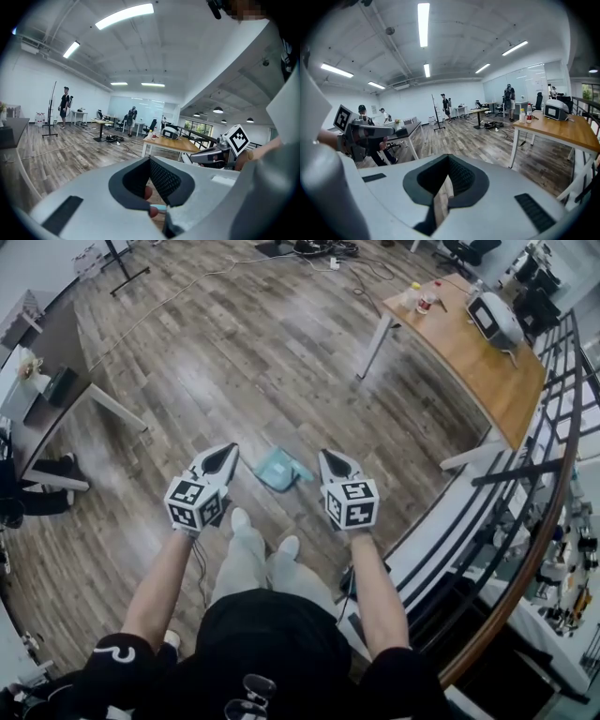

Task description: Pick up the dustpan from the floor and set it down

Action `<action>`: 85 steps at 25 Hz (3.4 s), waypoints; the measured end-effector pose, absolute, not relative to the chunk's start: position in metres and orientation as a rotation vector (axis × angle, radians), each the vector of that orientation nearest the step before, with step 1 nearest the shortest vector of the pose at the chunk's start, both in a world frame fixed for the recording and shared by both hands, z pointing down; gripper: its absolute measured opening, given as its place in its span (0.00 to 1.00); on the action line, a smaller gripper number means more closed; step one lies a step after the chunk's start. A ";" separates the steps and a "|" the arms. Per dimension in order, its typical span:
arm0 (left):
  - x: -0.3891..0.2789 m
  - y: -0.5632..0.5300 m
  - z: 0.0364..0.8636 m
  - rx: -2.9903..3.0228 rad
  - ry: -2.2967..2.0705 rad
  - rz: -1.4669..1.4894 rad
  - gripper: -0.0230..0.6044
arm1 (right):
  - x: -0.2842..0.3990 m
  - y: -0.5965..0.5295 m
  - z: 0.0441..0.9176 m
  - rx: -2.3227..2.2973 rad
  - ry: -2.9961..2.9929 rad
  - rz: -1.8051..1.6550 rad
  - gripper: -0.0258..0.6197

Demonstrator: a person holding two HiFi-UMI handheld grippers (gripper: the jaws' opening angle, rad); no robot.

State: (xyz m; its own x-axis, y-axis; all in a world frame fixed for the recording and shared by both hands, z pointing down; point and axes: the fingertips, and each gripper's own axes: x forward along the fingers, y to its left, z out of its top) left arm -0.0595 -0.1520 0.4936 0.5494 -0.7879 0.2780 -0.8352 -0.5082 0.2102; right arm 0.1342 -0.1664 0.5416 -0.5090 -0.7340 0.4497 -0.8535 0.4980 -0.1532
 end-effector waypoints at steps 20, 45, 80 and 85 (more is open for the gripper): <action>-0.086 -0.187 0.658 2.387 -1.412 0.328 0.03 | 0.085 -0.202 0.774 0.981 -2.332 0.552 0.32; -0.068 -0.198 0.747 2.345 -1.308 0.390 0.03 | 0.063 -0.213 0.940 0.764 -2.046 0.432 0.18; -0.070 -0.206 0.646 2.330 -1.410 0.362 0.03 | 0.143 -0.206 0.765 1.048 -2.048 0.616 0.18; -0.077 -0.207 0.602 2.299 -1.446 0.272 0.03 | 0.155 -0.211 0.704 1.122 -2.063 0.626 0.18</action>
